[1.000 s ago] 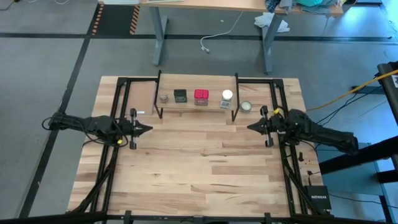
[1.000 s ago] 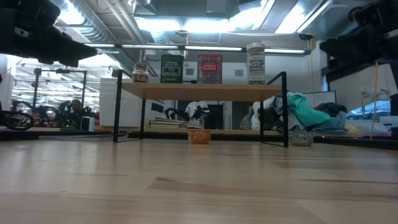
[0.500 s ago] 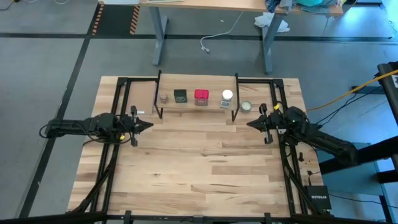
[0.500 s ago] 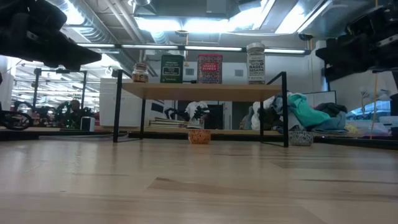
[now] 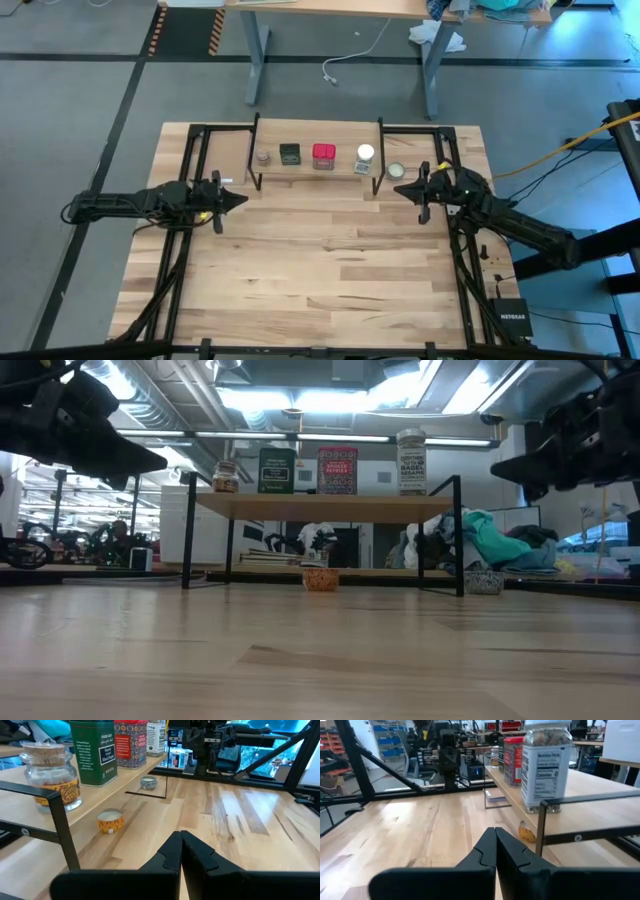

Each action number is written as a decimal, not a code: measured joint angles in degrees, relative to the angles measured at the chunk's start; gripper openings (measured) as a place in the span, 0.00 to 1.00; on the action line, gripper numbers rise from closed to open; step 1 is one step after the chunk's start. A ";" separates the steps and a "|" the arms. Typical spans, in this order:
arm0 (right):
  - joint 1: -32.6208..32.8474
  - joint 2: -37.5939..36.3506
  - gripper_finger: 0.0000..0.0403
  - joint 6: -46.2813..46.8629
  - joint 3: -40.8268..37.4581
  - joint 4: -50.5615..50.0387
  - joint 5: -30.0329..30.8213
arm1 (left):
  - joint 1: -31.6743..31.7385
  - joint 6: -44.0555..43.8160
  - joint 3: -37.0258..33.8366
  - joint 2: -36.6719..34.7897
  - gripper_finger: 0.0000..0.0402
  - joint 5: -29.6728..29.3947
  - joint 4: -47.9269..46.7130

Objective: Shelf spices
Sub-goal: Return to Home Position

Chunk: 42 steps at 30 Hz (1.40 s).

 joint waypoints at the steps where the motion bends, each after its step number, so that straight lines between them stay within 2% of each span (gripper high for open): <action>1: 0.00 0.28 0.00 0.10 -0.02 0.00 0.22 | 0.00 0.00 0.00 -0.02 0.00 0.00 0.00; 11: 0.02 0.58 0.00 -0.17 -0.07 0.20 0.70 | -0.02 0.00 0.00 -0.02 0.00 0.07 -0.02; 18: 0.02 0.58 0.01 4.38 -0.09 -0.21 5.55 | -0.04 -0.58 -0.02 -0.02 0.00 0.07 -0.02; 27: 0.02 0.58 0.08 5.26 -0.09 -0.24 5.55 | -0.04 -0.68 -0.02 -0.02 0.00 0.07 -0.04; 42: 0.02 0.58 0.09 5.27 -0.09 -0.22 5.55 | -0.04 -0.81 -0.04 -0.02 0.00 0.09 -0.04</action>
